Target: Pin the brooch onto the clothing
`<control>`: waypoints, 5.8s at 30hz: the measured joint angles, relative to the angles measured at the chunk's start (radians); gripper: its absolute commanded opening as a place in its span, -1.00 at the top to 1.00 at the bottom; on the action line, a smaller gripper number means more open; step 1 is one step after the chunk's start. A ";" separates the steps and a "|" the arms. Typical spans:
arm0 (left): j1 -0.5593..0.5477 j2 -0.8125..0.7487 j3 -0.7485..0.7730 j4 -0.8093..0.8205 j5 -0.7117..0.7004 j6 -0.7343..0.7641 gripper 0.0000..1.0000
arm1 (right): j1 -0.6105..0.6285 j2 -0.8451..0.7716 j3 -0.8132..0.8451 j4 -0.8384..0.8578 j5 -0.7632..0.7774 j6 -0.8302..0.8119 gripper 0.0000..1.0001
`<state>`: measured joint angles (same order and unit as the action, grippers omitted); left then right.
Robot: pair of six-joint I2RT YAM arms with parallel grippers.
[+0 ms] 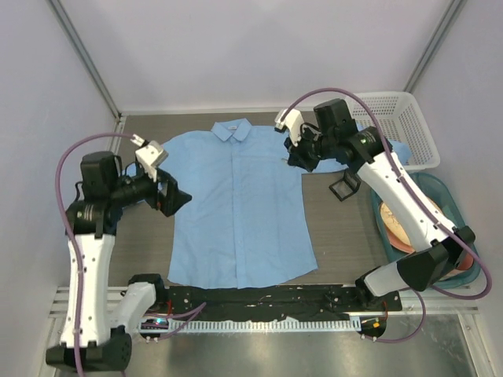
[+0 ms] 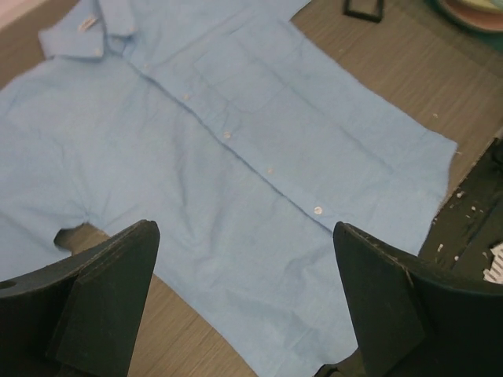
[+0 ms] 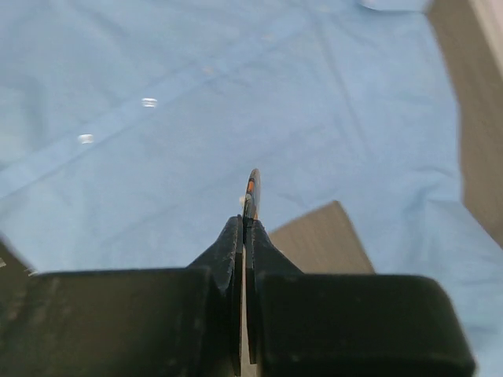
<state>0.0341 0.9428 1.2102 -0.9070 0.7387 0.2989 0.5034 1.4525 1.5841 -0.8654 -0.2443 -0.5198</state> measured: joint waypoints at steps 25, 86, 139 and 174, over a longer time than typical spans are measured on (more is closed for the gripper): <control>-0.511 -0.024 -0.240 0.484 0.189 -0.431 -0.49 | 0.054 -0.109 -0.155 -0.087 -0.841 0.353 0.99; -0.623 0.107 -0.441 1.146 0.085 -0.915 0.14 | 0.069 -0.263 -0.401 0.444 -0.647 0.852 0.98; -0.624 0.125 -0.444 1.173 0.058 -0.982 0.22 | 0.080 -0.283 -0.401 0.422 -0.577 0.806 0.98; -0.601 0.093 -0.466 1.156 0.040 -1.020 0.03 | 0.084 -0.297 -0.401 0.392 -0.520 0.760 0.98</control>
<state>-0.5671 1.0355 0.7441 0.2489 0.7784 -0.7208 0.5873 1.1553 1.1835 -0.4732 -0.7647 0.2401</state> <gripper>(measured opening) 0.473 0.017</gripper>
